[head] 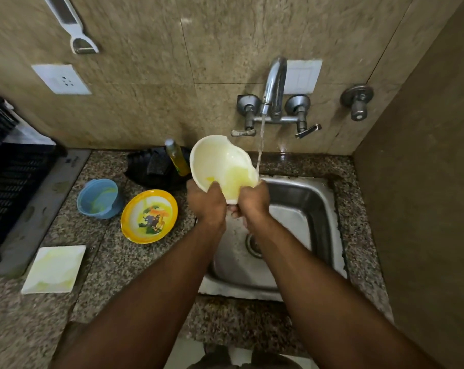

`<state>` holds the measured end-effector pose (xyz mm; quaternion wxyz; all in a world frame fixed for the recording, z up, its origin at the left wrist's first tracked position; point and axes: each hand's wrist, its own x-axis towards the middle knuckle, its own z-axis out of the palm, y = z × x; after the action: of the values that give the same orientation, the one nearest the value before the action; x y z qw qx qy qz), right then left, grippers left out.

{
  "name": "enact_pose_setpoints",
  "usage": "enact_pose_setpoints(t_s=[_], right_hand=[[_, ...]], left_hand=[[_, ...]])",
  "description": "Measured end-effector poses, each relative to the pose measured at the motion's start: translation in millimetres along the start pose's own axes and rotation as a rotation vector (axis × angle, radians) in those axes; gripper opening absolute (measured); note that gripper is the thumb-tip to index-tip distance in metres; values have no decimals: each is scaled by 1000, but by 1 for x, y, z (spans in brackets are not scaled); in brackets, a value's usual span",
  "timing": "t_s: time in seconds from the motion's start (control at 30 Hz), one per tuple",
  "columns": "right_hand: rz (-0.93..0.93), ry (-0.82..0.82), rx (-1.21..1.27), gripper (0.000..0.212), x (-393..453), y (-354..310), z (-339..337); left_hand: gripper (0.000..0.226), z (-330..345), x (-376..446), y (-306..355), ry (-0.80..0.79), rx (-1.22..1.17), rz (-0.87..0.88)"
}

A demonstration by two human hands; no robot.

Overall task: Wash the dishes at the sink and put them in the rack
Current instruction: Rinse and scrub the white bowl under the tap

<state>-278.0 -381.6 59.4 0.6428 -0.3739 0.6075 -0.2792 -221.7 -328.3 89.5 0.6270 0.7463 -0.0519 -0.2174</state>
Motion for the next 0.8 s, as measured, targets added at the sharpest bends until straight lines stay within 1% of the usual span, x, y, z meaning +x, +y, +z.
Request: enact_pose_setpoints(t_s=[0.07,0.13,0.17,0.2,0.23,0.27,0.3,0.33,0.37,0.4,0.47,0.53,0.57,0.6,0.63,0.7,0.73,0.8], right_hand=[[-23,46,-63,25,8,-10,-10],[-65,49,-132,26,16,-20,-21],[-74,37,-148,27,17,-24,-25],[-79,9,-160,29,18,-28,-28],[-86,-32,-171,30,19,-31,-29],[-97,-80,-176,29,19,-32,-29],[-105,-122,-193,32,18,-31,-27],[-97,-157,-201,44,15,-29,-24],[-72,-186,-196,55,10,-26,-21],[-45,-190,-167,59,9,-20,-17],[-35,-89,-110,48,7,-4,-14],[-103,116,-250,36,23,4,-15],[-121,175,-306,34,40,11,-16],[-128,190,-332,32,66,22,-17],[-125,184,-344,31,75,24,-16],[-121,133,-310,31,50,9,-12],[-110,84,-249,34,27,0,-10],[-33,-31,-36,47,5,-1,-6]], left_hand=[[57,-5,6,11,-90,-74,-158],[72,-13,19,27,-249,-192,-384],[78,-17,22,37,-337,-192,-447],[82,-20,29,41,-409,-170,-470],[83,-23,31,45,-435,-142,-475],[79,-21,35,43,-432,-140,-470],[71,-19,36,43,-360,-110,-460],[66,-16,38,43,-266,-91,-422],[65,-14,36,42,-172,-31,-381],[67,-11,38,37,-124,6,-332],[59,-10,27,32,-93,24,-258],[50,-8,11,25,-121,-2,-258],[46,-7,0,25,-147,-22,-271],[42,-5,-5,23,-166,-62,-280],[38,-4,-8,22,-156,-91,-290],[34,-2,-8,21,-114,-184,-286],[33,0,-4,19,-93,-224,-262],[36,0,-2,19,-84,-201,-244]])
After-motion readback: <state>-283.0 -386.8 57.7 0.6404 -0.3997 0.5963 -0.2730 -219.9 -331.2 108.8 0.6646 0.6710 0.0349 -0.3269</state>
